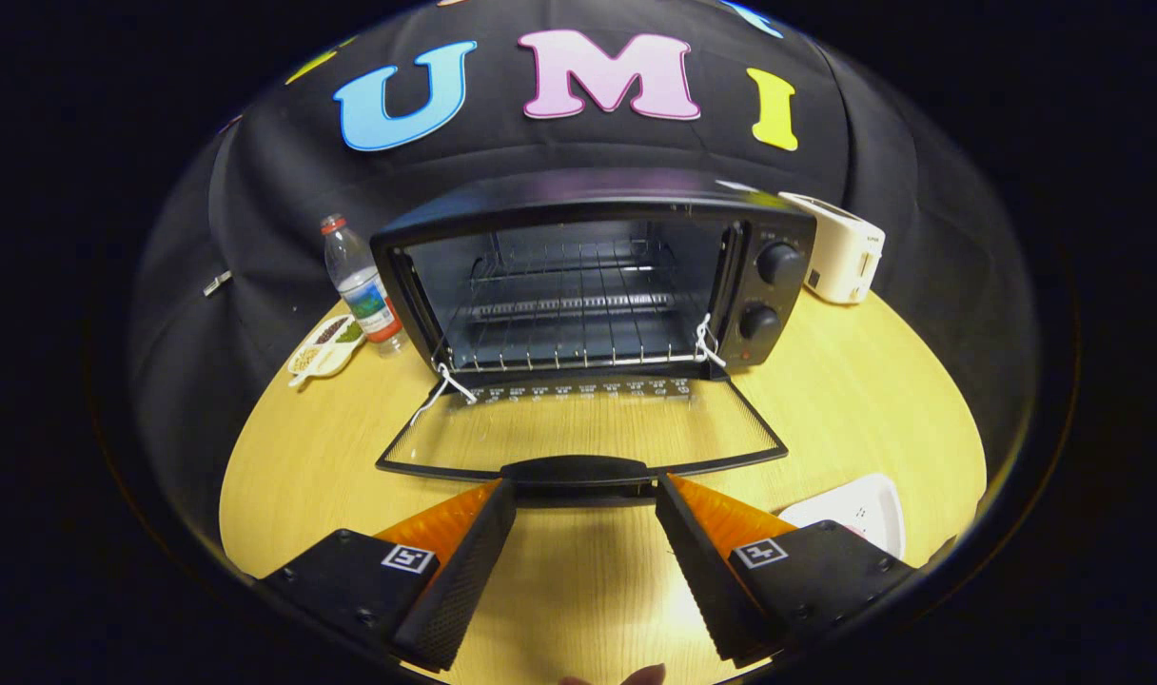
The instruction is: Open the toaster oven, put the food inside, and close the toaster oven door.
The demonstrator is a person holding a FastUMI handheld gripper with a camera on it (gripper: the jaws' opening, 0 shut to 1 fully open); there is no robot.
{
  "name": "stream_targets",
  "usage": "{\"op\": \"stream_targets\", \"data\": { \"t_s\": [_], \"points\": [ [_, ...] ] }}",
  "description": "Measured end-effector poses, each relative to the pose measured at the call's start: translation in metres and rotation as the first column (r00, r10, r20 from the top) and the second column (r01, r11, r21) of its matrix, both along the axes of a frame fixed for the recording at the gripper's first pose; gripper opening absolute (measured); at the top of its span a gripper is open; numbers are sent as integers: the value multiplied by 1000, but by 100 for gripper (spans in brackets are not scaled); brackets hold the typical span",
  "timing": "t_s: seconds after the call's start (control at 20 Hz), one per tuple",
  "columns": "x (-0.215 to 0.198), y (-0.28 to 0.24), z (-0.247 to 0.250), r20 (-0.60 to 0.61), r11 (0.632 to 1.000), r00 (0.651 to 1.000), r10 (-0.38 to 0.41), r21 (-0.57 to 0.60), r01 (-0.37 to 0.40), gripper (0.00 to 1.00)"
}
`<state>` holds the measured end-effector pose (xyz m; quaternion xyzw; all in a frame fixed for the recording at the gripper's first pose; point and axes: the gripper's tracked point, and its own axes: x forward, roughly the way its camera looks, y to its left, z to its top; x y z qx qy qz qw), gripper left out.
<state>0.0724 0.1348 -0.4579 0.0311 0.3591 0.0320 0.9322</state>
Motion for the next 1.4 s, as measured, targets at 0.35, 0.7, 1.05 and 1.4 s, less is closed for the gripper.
{"op": "stream_targets", "data": {
  "t_s": [0.35,0.7,1.05,1.4],
  "points": [
    [-23,-15,30,-3,998,999,35,59,-35,97],
    [-58,-84,70,-163,992,982,92,103,-75,99],
    [-72,-206,52,-390,997,918,72,36,-63,99],
    [-68,-278,-11,-558,999,830,28,42,-6,99]
  ]
}}
